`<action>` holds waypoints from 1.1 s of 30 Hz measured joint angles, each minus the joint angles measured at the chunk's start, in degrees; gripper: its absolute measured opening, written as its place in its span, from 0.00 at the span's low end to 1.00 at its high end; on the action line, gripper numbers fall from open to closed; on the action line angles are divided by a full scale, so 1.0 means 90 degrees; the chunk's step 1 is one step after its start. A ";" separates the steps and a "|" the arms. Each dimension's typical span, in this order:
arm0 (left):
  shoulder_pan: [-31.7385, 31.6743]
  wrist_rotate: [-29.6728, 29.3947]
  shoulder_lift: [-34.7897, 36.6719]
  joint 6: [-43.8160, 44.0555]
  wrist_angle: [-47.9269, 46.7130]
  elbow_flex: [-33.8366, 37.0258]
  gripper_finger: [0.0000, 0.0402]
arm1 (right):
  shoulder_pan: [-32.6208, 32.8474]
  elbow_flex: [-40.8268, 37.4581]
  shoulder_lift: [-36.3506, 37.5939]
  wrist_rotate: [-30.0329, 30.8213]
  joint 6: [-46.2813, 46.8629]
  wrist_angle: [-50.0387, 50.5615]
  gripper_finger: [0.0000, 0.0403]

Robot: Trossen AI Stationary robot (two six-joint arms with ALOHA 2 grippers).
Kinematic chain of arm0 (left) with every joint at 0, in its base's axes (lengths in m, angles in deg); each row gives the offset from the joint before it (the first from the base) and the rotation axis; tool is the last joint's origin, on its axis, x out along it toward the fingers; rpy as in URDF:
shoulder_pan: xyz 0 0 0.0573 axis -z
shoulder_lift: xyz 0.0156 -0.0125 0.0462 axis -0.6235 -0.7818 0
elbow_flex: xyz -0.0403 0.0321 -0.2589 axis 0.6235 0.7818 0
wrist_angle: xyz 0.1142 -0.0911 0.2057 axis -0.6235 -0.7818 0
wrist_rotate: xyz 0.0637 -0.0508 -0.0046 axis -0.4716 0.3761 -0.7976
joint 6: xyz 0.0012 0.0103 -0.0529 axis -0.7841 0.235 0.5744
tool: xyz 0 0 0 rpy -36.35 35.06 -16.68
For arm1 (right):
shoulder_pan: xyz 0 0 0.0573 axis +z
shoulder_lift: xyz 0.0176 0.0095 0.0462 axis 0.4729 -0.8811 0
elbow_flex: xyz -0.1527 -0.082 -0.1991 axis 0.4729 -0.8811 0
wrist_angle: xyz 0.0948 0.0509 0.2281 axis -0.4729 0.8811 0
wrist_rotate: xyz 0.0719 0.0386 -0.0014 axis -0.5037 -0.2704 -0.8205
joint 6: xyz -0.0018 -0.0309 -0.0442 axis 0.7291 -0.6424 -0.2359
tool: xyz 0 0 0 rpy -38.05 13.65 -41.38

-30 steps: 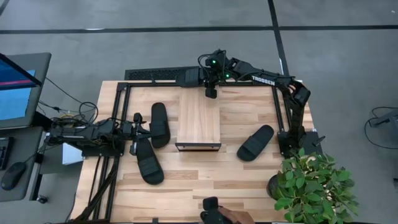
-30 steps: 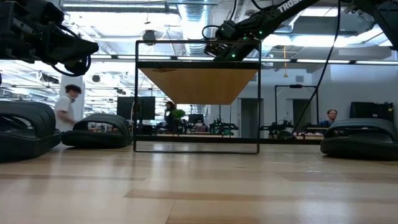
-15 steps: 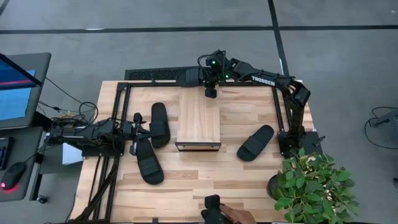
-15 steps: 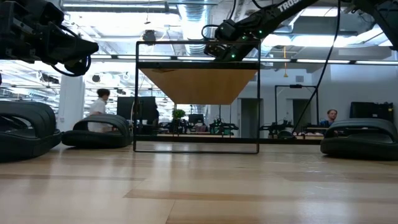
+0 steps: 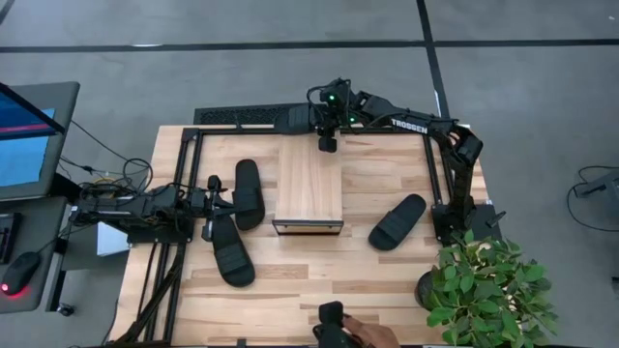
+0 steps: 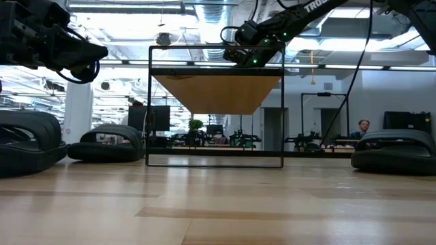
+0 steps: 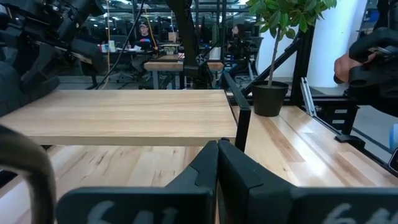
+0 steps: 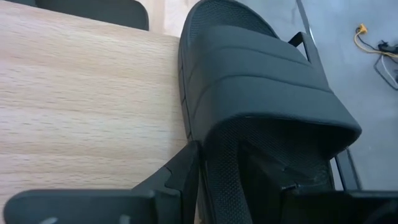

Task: Pick and place slides into the shelf
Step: Put the black slide on the shelf

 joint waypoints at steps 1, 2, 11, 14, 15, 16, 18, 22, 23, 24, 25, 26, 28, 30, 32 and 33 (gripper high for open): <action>0.0000 0.0002 0.0000 -0.0002 0.0000 0.0002 0.00 | 0.0000 0.0000 0.0000 0.0056 -0.0008 -0.0002 0.25; 0.0000 0.0001 -0.0002 -0.0006 0.0002 0.0002 0.00 | 0.0000 0.0002 0.0000 0.0097 -0.0012 -0.0002 0.25; 0.0001 0.0000 -0.0001 -0.0030 0.0000 0.0002 0.00 | 0.0000 0.0002 0.0000 0.0232 -0.0017 -0.0059 0.25; 0.0000 0.0000 -0.0002 -0.0022 0.0000 0.0000 0.00 | 0.0016 0.0002 0.0000 0.0304 -0.0019 -0.0084 0.25; 0.0000 0.0002 0.0000 0.0002 0.0000 0.0002 0.00 | 0.0026 0.0002 0.0000 0.0339 -0.0031 -0.0088 0.25; 0.0000 0.0001 0.0000 0.0000 0.0001 0.0002 0.00 | 0.0037 0.0002 0.0004 0.0358 -0.0052 -0.0087 0.25; 0.0000 0.0001 0.0000 -0.0016 0.0001 0.0001 0.00 | 0.0047 0.0002 0.0055 0.0380 -0.0068 -0.0039 0.25; 0.0002 0.0002 -0.0001 -0.0030 0.0002 0.0001 0.00 | 0.0075 0.0002 0.0212 0.0385 -0.0086 -0.0017 0.25; 0.0000 0.0002 -0.0002 -0.0006 0.0002 0.0002 0.00 | 0.0075 0.0005 0.0259 0.0385 -0.0085 -0.0002 0.25; 0.0002 0.0000 -0.0001 0.0000 0.0000 0.0002 0.00 | 0.0075 0.0006 0.0297 0.0385 -0.0079 0.0002 0.25; 0.0002 0.0000 0.0000 0.0000 0.0000 0.0000 0.00 | 0.0075 0.0013 0.0326 0.0385 -0.0073 0.0011 0.25; 0.0000 0.0002 0.0000 -0.0007 0.0002 0.0002 0.00 | 0.0072 0.0015 0.0352 0.0385 -0.0072 0.0050 0.25; 0.0000 0.0002 0.0000 -0.0035 0.0001 0.0001 0.00 | 0.0070 0.0015 0.0367 0.0380 -0.0070 0.0098 0.25; 0.0000 0.0001 -0.0001 -0.0024 0.0002 0.0002 0.00 | 0.0070 0.0015 0.0364 0.0376 -0.0068 0.0137 0.25; 0.0001 0.0002 -0.0002 0.0018 0.0002 0.0002 0.00 | 0.0070 0.0015 0.0365 0.0371 -0.0066 0.0148 0.25; 0.0002 0.0002 0.0000 0.0025 0.0002 0.0002 0.00 | 0.0070 0.0015 0.0364 0.0365 -0.0065 0.0150 0.25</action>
